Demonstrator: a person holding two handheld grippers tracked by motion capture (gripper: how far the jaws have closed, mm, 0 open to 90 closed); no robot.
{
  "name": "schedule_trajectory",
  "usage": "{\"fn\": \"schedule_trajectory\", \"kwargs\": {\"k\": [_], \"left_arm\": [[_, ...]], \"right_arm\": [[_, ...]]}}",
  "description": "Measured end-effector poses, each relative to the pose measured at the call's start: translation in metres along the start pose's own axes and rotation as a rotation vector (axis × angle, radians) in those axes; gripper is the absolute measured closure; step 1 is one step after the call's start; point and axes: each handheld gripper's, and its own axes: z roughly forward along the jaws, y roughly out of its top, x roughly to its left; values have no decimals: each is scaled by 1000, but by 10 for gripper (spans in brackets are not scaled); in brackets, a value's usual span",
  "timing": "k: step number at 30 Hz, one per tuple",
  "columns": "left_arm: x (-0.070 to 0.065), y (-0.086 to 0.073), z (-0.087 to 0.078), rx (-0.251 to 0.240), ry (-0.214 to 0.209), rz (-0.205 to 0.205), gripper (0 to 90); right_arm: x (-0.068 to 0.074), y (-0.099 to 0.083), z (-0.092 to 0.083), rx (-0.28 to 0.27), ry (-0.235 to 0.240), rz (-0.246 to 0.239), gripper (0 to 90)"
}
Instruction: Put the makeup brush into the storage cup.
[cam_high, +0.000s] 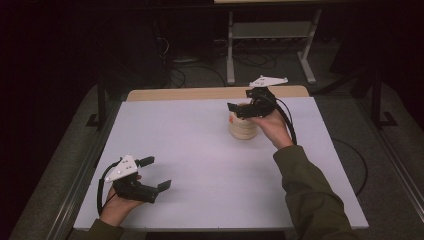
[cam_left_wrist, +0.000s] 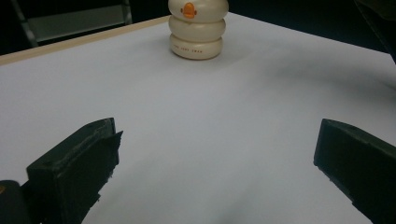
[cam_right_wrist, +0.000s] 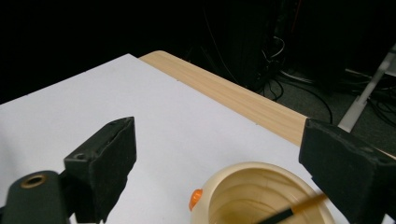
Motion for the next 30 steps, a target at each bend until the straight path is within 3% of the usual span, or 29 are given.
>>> {"fn": "schedule_trajectory", "kwargs": {"k": [9,13,30], "left_arm": [[1,-3,-4,-1,10,-9,0],[0,-3,-4,0,6,-6,0],[1,-2,-1,-3,-8,-9,0]], "right_arm": [[4,-2,-7,0,2,-15,24],[9,-5,-11,3,-4,-33,20],[11,-32,-38,-7,22,-15,14]]}}
